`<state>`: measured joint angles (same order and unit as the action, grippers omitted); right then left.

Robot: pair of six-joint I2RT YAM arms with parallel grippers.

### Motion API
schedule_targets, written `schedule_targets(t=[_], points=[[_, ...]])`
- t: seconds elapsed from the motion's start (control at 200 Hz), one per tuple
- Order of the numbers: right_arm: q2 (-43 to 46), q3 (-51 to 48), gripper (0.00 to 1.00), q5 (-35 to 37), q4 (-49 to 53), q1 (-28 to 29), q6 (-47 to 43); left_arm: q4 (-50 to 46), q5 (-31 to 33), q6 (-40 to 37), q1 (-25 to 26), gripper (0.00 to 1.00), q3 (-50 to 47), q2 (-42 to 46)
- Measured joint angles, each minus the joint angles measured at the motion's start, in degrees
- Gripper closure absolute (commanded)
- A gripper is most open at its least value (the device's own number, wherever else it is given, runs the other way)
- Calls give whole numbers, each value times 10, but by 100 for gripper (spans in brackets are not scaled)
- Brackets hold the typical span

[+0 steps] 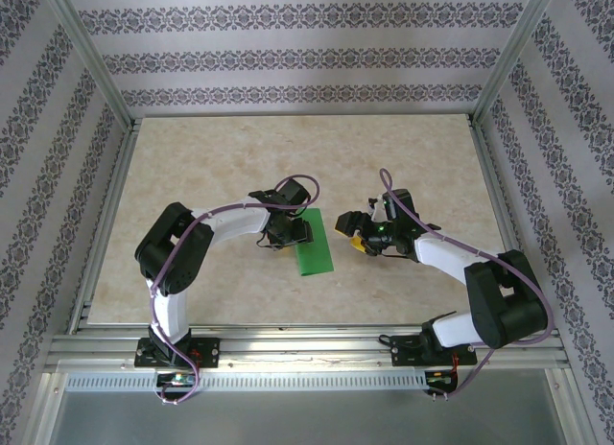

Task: Fold a paper plane with a square sheet of paper (pick it up from the middle)
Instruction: First fold the square sheet of paper in half at the center of the table.

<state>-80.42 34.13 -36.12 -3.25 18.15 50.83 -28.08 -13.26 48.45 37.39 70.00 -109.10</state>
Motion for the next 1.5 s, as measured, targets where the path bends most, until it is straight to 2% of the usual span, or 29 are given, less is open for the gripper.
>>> schedule_targets(t=[0.375,1.504], points=[[0,0,22,0,0,0,0,-4,3,-2,0,45,2,-2],[0,0,20,0,2,0,0,-54,3,-20,1,42,46,-30]])
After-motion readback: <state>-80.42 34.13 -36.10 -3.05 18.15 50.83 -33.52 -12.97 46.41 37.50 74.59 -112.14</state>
